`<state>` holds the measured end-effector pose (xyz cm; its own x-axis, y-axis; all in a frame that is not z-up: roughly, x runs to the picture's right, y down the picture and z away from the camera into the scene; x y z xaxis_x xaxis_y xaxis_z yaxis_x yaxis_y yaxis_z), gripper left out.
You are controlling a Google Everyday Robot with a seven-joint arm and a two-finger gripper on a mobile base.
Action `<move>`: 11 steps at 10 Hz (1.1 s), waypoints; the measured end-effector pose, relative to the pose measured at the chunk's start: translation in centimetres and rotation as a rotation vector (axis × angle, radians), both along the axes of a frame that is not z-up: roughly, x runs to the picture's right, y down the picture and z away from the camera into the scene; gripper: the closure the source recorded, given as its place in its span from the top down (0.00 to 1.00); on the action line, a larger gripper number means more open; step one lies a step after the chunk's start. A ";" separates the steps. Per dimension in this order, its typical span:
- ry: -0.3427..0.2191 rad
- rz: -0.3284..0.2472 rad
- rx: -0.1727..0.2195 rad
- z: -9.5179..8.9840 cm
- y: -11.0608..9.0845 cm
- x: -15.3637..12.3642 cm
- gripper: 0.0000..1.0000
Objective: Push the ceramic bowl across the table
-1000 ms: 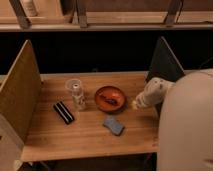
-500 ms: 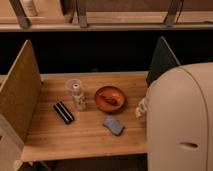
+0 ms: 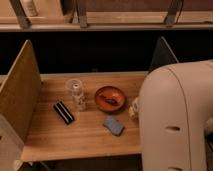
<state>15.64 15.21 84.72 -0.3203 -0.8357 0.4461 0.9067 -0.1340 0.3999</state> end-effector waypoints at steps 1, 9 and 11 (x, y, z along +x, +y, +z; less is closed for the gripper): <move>-0.021 -0.009 0.004 0.6 -0.2 -0.7 0.05; -0.114 -0.077 0.073 5.5 -2.5 -2.7 0.05; -0.162 -0.123 0.139 6.1 -3.8 -4.0 0.05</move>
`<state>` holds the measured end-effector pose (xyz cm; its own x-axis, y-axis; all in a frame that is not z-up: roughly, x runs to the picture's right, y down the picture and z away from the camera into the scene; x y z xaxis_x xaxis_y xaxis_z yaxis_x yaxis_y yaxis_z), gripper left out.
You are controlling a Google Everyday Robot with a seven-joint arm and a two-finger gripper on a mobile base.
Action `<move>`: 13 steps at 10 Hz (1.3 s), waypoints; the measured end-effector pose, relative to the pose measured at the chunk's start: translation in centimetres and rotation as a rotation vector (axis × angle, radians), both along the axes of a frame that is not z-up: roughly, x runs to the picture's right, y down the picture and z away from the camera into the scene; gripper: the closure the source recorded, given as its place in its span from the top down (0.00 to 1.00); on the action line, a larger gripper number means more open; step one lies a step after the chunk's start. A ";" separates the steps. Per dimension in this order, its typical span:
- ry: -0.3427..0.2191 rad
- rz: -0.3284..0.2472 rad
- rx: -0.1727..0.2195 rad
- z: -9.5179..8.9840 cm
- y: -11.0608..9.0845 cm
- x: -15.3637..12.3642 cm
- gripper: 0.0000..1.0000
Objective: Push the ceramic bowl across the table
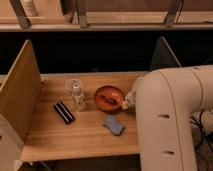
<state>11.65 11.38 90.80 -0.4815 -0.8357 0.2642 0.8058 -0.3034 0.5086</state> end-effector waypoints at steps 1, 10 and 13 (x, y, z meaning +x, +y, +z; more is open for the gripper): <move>-0.032 -0.020 0.030 0.2 -0.6 -1.0 0.05; -0.218 -0.005 0.164 3.4 -6.6 -4.9 0.05; -0.167 -0.087 0.237 3.2 -8.0 -3.7 0.05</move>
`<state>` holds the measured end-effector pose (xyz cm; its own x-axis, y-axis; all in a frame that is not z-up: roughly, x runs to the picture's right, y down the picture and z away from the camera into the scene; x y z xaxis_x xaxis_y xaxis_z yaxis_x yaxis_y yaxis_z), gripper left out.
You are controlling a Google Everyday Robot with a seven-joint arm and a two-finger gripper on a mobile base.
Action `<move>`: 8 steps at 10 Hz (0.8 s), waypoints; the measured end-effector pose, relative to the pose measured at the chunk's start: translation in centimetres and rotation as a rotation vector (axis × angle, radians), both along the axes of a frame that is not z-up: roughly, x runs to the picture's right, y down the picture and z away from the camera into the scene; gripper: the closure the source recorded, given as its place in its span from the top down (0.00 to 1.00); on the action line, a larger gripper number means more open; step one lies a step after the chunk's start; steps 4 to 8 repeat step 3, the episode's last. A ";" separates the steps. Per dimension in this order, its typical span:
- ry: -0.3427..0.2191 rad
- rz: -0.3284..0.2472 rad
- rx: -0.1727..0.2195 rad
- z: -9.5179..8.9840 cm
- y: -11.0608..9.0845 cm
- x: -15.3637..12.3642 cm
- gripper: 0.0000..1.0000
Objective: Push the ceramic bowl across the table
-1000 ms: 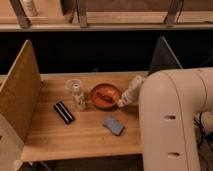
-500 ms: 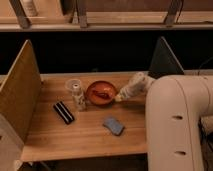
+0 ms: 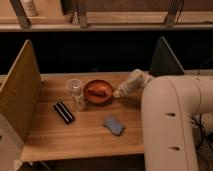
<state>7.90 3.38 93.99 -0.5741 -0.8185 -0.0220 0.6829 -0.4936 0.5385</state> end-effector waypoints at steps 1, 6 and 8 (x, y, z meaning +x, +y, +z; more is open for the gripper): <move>0.039 -0.008 0.029 -0.7 -0.5 1.2 0.05; 0.180 0.013 0.101 -3.7 -1.1 6.4 0.05; 0.180 0.013 0.101 -3.7 -1.1 6.4 0.05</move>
